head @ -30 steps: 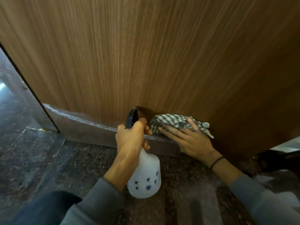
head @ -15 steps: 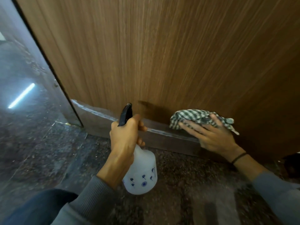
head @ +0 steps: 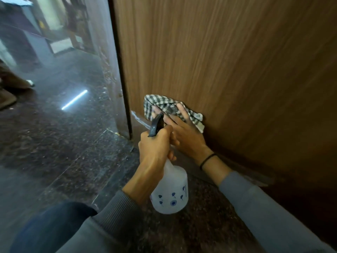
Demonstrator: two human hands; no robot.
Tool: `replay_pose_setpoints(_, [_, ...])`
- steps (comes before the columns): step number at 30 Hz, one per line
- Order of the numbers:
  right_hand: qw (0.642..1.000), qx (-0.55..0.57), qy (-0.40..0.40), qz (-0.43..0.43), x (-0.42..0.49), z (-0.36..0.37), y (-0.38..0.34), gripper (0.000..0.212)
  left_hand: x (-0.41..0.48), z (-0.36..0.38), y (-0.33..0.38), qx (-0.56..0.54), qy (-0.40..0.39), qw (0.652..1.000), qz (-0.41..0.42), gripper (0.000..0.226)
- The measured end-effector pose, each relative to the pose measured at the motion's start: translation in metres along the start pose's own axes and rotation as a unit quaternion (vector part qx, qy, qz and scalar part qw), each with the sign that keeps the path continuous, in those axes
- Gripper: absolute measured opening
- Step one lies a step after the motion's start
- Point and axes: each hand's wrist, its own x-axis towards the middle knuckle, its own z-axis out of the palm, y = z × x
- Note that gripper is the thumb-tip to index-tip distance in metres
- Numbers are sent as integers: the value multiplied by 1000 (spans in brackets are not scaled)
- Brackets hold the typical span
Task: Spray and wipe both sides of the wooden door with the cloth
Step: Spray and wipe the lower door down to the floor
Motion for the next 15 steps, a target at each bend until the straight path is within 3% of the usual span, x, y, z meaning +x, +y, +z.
replay_pose_setpoints(3, [1000, -11, -17, -8, -5, 9, 1, 47, 11, -9, -5, 25, 15, 1000, -2, 30])
replay_pose_setpoints(9, [997, -26, -71, -5, -48, 10, 4, 91, 39, -23, -15, 6, 49, 998, -31, 30])
replay_pose_setpoints(12, [996, -24, -91, 9, -46, 7, -2, 90, 46, -22, -17, 17, 60, 998, -22, 29])
replay_pose_setpoints(15, [995, -51, -85, 10, -30, 10, -12, 74, 47, -19, -20, 12, 40, 999, -28, 26])
